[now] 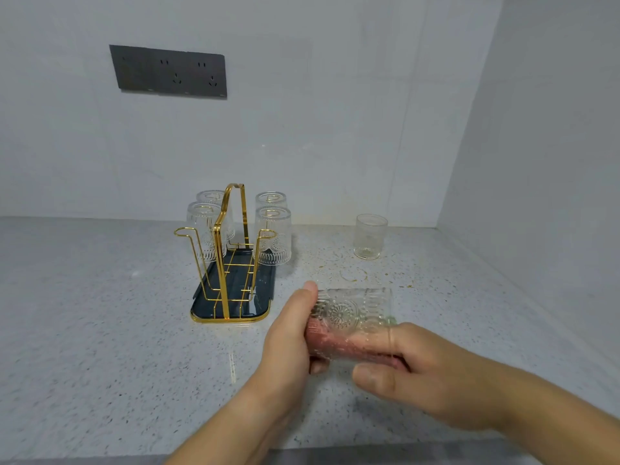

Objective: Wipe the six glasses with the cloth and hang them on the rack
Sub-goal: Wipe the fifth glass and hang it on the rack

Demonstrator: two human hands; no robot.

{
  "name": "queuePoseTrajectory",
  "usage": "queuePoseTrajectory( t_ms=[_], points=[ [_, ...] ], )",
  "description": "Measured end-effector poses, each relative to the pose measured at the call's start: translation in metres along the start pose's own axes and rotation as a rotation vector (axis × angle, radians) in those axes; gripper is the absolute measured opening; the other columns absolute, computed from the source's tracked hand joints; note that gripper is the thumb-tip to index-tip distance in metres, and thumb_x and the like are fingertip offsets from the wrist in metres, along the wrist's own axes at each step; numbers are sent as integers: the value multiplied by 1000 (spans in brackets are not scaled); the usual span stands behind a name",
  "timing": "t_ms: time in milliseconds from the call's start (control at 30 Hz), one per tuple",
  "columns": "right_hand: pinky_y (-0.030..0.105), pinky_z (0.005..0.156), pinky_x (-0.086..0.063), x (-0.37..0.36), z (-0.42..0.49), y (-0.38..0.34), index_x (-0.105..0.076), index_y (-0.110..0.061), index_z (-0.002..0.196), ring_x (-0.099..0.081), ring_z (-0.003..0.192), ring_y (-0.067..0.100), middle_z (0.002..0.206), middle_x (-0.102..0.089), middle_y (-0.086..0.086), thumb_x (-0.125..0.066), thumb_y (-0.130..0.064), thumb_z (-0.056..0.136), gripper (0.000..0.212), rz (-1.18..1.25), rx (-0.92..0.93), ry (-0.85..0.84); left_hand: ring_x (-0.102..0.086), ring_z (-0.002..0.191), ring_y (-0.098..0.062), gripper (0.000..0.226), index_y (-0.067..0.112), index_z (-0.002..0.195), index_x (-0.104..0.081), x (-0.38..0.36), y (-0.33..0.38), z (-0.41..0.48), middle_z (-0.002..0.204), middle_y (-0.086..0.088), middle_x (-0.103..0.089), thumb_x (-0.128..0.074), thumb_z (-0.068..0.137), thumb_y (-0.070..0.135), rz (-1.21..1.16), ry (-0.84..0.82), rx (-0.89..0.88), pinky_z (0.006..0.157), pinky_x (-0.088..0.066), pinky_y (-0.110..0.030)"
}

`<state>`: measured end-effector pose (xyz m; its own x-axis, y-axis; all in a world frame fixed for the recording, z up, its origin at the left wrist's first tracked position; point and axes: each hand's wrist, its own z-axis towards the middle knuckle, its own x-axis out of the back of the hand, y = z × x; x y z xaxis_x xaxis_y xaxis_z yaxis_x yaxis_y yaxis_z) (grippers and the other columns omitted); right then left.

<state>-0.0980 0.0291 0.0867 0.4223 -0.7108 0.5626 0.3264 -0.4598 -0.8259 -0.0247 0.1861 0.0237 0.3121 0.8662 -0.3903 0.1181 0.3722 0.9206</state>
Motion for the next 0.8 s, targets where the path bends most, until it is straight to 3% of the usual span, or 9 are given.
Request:
queuePoseTrajectory(
  t_ms=[100,167,233,267,333,433,500,700,800],
  points=[
    [29,111,-43,2,-1,2,-60,-19,141,-58,132,7,141,-64,-8,-59,-16,102,38,167,13,-19,-47,77,-25,79,-6,101,-51,-1,-2,-1,88,-12,-52,-57,77,70,61,56,-168,61,-41,-34],
    [23,82,-50,2,-2,5,-73,-36,120,-67,102,0,114,-73,-10,-77,-44,84,37,392,-40,37,-46,74,-24,66,-5,98,-48,-1,-2,0,85,-11,-49,-54,86,60,75,56,-240,59,-43,-29],
    [36,82,-58,1,-4,10,-74,-35,117,-69,110,24,123,-70,16,-84,-58,71,53,480,-75,53,-45,65,-21,55,0,92,-49,-2,2,1,77,-11,-46,-52,87,55,61,72,-181,51,-41,-23],
    [48,98,-55,-2,-2,13,-71,-32,125,-62,124,37,134,-64,21,-80,-52,79,51,432,-51,75,-45,59,-17,49,7,88,-52,-3,5,2,71,-7,-46,-55,87,56,60,83,-120,47,-38,-23],
    [46,116,-42,-9,4,11,-61,-25,139,-54,136,29,143,-61,9,-65,-36,97,43,157,56,107,-41,48,-14,43,15,82,-55,-3,9,5,61,-1,-46,-57,94,57,72,84,20,43,-30,-22],
    [35,110,-45,-8,7,18,-58,-36,139,-52,133,7,140,-58,-17,-43,-59,99,49,-496,136,106,-35,36,-14,47,16,68,-56,1,12,7,49,0,-44,-50,99,51,15,2,270,39,-21,-17],
    [31,104,-46,-6,5,28,-60,-40,133,-55,123,1,130,-62,-21,-40,-60,101,43,-669,148,135,-37,33,-15,54,15,62,-60,3,12,6,48,-2,-47,-50,98,54,-15,-61,410,36,-23,-14],
    [22,102,-50,-16,5,38,-74,-31,121,-66,117,0,120,-73,-21,-64,-20,100,26,-231,65,315,-39,45,-16,52,17,74,-62,-4,1,6,59,-5,-50,-49,97,61,51,-37,254,41,-23,-20],
    [17,93,-51,-14,4,31,-76,-24,117,-72,109,5,111,-79,-12,-68,-5,96,29,78,-32,330,-51,62,-20,52,12,82,-55,-7,-6,4,72,-15,-50,-53,93,63,136,41,21,54,-45,-35]
  ],
)
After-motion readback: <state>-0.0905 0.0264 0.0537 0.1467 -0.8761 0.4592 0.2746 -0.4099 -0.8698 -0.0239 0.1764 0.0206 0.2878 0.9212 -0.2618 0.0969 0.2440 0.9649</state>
